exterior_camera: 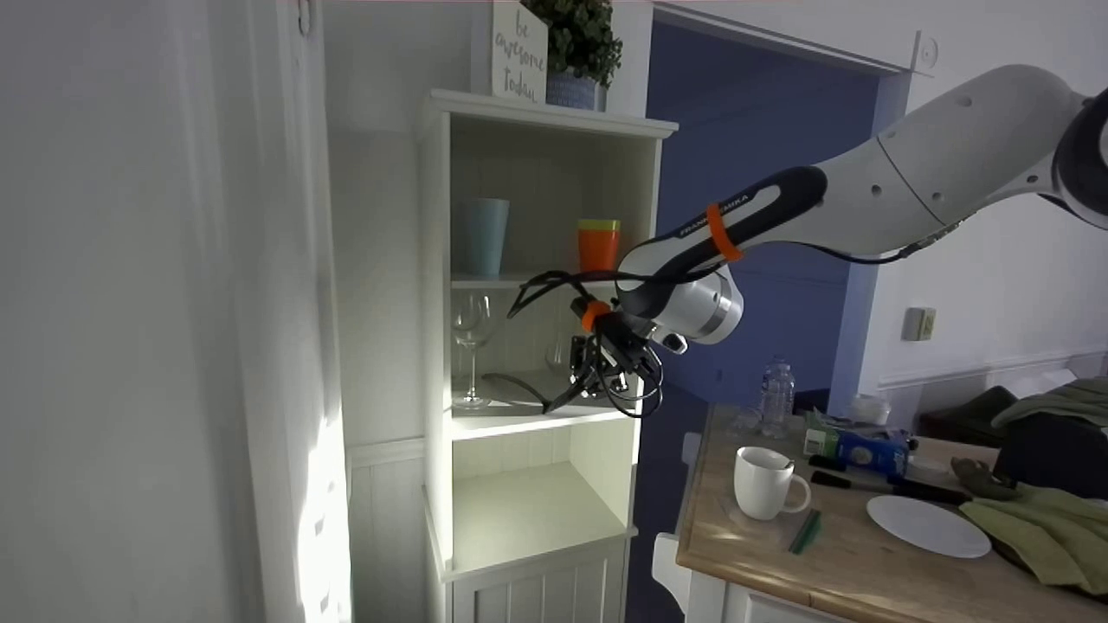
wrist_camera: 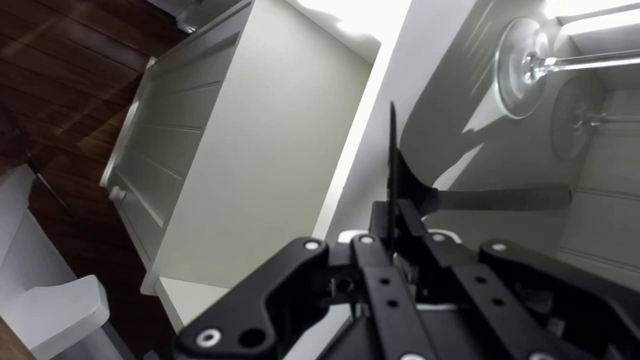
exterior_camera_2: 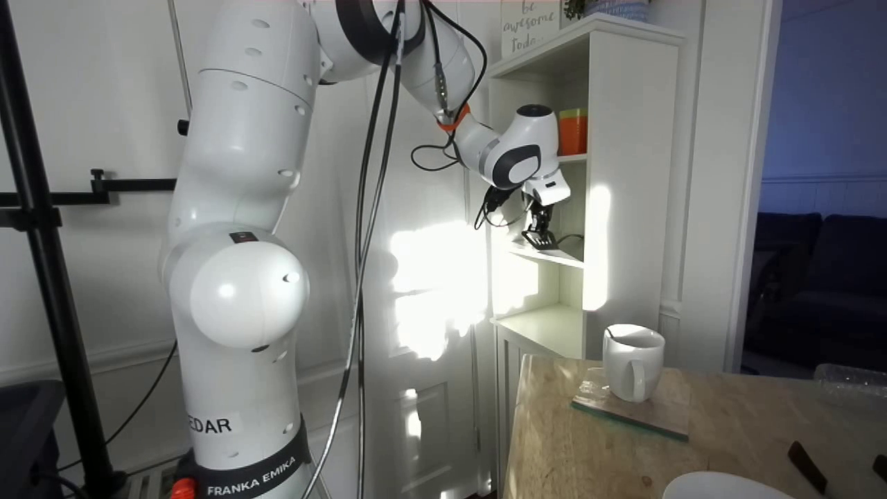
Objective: Put the black spatula on the table
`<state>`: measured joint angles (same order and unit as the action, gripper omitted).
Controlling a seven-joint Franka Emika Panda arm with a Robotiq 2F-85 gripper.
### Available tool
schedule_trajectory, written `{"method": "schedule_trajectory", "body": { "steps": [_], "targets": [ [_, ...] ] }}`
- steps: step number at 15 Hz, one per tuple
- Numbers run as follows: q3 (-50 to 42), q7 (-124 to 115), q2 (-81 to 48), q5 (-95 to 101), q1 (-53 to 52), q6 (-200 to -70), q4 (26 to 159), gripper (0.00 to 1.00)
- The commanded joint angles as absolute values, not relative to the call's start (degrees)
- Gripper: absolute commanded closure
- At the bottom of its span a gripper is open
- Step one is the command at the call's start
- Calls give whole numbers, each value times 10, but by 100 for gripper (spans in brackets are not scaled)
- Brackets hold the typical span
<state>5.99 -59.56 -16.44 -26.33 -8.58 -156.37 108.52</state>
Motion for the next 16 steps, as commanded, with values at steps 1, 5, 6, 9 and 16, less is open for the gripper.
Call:
{"method": "schedule_trajectory", "body": {
  "steps": [1,5,6,9,16],
  "targets": [
    [57,-612,-158,-254,-92,-1565,1086,98],
    [60,-612,-115,-262,-89,-1550,1120,98],
    [62,-611,-104,-265,-88,-1549,1129,98],
    [68,-601,-58,-289,-80,-1537,1167,98],
    [62,-486,49,-414,-67,-1479,1259,98]
  ]
}}
